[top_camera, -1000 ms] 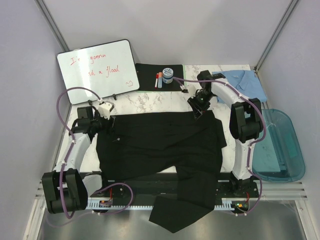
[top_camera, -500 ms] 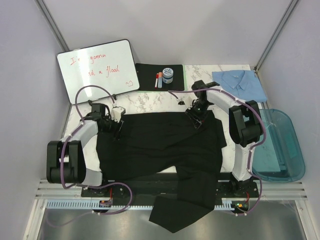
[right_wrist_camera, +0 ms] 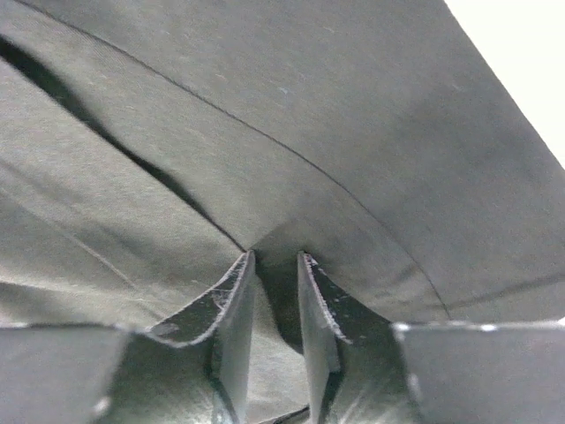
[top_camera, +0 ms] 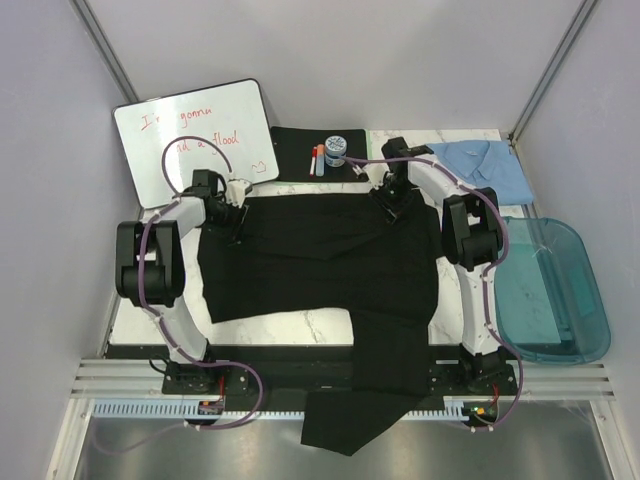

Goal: Fold and stack the long sleeve shirts
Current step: Fold the shirt

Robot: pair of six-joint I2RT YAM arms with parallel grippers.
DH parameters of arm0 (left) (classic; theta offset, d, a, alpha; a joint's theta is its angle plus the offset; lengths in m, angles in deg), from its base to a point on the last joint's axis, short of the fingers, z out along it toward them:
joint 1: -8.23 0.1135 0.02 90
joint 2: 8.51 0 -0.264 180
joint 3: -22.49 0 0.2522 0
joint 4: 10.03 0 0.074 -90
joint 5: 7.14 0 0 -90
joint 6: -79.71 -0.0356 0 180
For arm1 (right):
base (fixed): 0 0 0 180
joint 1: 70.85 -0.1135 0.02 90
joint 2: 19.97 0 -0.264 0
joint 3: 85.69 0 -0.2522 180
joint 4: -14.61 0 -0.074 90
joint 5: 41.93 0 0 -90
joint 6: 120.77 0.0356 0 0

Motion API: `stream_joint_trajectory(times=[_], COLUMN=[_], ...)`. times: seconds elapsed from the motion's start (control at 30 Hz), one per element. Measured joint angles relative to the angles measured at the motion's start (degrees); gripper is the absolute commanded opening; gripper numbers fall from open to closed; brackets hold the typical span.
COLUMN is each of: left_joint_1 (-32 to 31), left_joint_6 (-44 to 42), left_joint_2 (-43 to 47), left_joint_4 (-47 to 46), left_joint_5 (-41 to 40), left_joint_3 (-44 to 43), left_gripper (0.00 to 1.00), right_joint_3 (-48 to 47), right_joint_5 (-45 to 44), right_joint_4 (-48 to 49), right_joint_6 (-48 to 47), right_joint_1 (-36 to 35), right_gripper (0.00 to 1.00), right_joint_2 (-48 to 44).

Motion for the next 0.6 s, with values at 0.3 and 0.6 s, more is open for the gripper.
stream_joint_trajectory(times=[0.3, 0.6], left_joint_1=[0.52, 0.52], left_joint_6=[-5.16, -18.58], left_joint_2=[6.88, 35.21], left_joint_4=[9.25, 25.40], left_joint_5=[8.00, 18.21], left_joint_3=[-1.51, 10.80], left_gripper=[0.83, 0.85], right_joint_3=[9.70, 36.54], right_joint_5=[3.08, 9.62], right_joint_4=[-0.50, -9.86], right_joint_6=[-5.20, -15.23], right_joint_1=[2.27, -2.86], right_gripper=[0.57, 0.55], right_joint_2=[-9.84, -50.71])
